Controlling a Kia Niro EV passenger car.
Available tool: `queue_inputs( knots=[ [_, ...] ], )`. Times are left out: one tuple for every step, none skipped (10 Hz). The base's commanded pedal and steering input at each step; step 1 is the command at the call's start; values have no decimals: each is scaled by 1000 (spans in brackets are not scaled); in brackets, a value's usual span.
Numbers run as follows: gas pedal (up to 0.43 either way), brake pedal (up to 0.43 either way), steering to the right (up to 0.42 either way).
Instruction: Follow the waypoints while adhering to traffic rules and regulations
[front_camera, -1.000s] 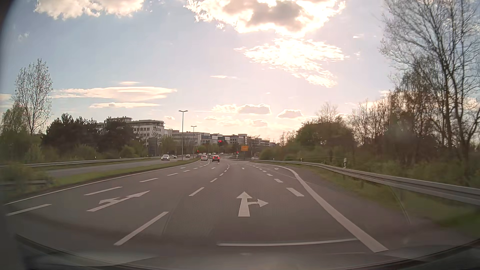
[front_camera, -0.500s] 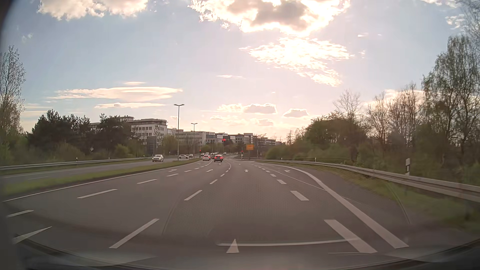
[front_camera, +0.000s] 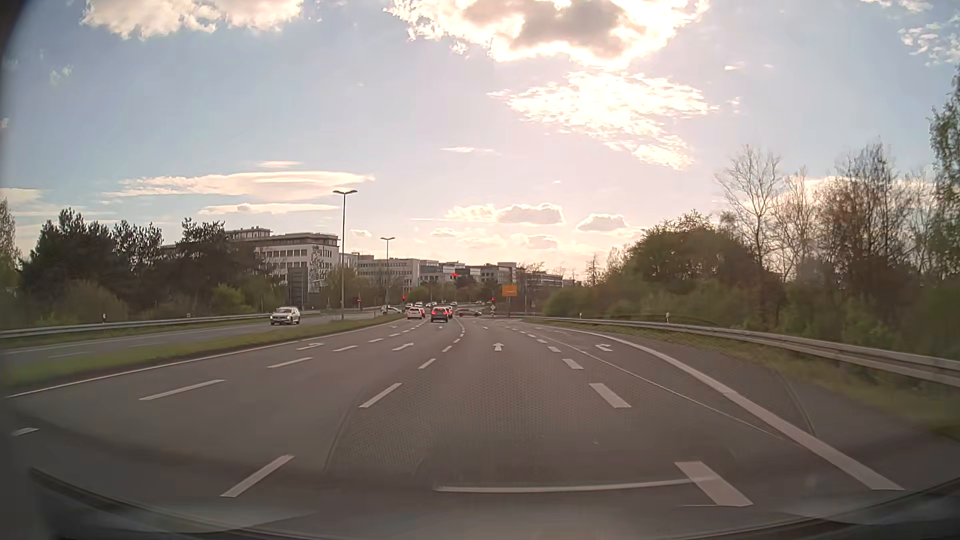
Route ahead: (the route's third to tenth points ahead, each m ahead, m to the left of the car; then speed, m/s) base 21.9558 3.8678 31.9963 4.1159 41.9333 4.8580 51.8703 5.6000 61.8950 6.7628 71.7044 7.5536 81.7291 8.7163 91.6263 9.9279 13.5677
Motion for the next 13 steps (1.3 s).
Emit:
queue_inputs(
  knots=[
    [0,146,-10],
    [0,146,-9],
    [0,146,-9],
    [0,146,-9],
    [0,146,-9],
    [0,146,-8],
    [0,152,-8],
    [0,152,-8],
    [0,152,-7],
    [0,152,-7],
    [0,152,-7],
    [0,152,-7],
    [0,152,-7]
  ],
)
